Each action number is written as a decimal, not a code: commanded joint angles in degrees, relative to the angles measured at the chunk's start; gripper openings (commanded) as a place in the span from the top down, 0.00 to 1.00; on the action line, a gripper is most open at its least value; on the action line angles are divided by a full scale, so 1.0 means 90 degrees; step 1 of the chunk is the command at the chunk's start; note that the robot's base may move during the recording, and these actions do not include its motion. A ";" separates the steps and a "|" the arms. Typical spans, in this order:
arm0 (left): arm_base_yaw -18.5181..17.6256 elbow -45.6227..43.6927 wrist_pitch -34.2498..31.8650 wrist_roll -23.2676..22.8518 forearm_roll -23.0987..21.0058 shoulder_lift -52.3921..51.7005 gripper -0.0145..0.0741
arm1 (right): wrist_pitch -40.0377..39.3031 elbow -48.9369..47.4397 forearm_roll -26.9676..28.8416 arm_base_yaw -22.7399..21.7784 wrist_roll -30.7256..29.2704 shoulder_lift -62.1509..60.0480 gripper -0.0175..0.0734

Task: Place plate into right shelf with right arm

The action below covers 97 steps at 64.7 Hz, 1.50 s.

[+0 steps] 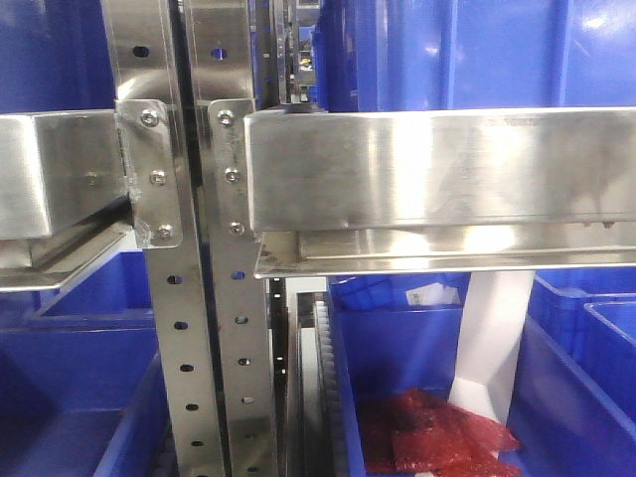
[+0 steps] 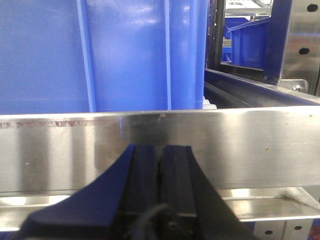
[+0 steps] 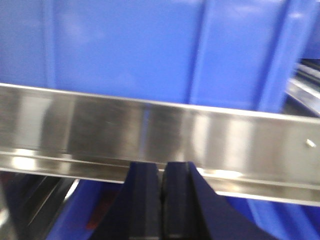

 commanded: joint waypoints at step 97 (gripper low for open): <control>0.0008 0.0049 -0.0565 -0.0016 -0.0014 -0.0050 0.89 | -0.1661 0.0828 0.0077 -0.0548 0.0118 -0.0205 0.75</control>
